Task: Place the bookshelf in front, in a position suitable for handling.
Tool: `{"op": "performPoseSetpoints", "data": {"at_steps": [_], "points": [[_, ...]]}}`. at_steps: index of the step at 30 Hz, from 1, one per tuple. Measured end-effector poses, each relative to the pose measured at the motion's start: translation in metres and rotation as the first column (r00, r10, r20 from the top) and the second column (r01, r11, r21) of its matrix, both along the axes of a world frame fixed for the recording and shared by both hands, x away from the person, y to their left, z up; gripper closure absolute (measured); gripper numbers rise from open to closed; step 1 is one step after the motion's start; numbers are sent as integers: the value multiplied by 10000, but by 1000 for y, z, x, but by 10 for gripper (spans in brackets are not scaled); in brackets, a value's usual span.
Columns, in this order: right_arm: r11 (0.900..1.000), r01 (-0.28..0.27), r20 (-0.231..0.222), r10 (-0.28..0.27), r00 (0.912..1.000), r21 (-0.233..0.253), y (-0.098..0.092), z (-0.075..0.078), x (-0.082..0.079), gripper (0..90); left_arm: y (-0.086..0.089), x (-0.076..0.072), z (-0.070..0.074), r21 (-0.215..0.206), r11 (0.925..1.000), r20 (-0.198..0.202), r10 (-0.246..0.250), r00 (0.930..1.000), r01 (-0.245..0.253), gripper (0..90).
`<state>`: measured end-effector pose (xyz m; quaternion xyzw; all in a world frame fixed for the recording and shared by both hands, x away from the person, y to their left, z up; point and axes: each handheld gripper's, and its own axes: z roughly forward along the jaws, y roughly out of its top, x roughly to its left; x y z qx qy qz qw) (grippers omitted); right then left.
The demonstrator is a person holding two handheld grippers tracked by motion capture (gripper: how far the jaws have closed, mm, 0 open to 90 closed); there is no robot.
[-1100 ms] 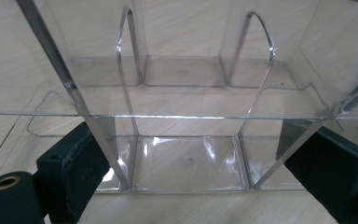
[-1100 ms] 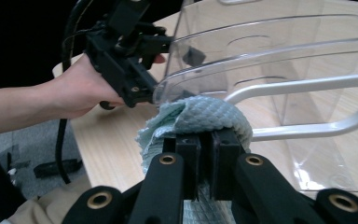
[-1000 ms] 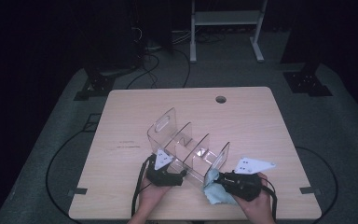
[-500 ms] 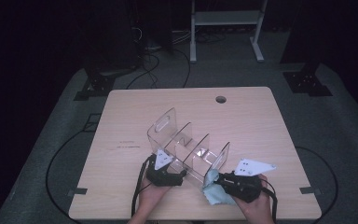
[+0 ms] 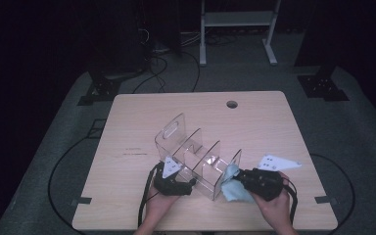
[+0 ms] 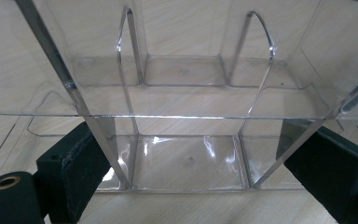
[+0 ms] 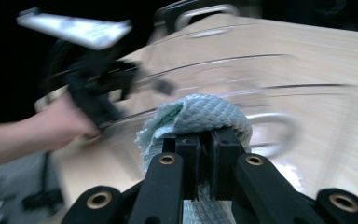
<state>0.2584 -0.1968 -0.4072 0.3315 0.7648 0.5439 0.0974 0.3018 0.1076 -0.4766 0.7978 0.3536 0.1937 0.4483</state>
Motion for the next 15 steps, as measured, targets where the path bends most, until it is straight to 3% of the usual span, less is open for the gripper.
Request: {"op": "performPoseSetpoints", "data": {"at_steps": [2,4,8,10,12,15], "points": [[9992,-311,201,315,9993,-243,8,1,-9,842,0,0,0,-42,10000,-27,14,10000,-14,86],[9982,-224,434,249,9987,-564,9,2,-8,841,0,0,0,-4,10000,6,-16,10000,16,86],[9947,902,408,-882,9953,-498,-7,0,11,841,0,0,0,-8,10000,-2,-17,10000,17,86],[9929,1136,204,-1130,9934,-355,-14,-3,18,841,0,0,0,-12,10000,-2,-17,10000,17,86],[9975,691,74,-689,9976,-161,-10,-5,14,840,0,0,0,-15,10000,-3,-16,10000,16,86],[9982,169,425,-145,9990,-581,2,-4,2,840,1,0,0,-12,10000,-8,-58,10000,58,86]]}}
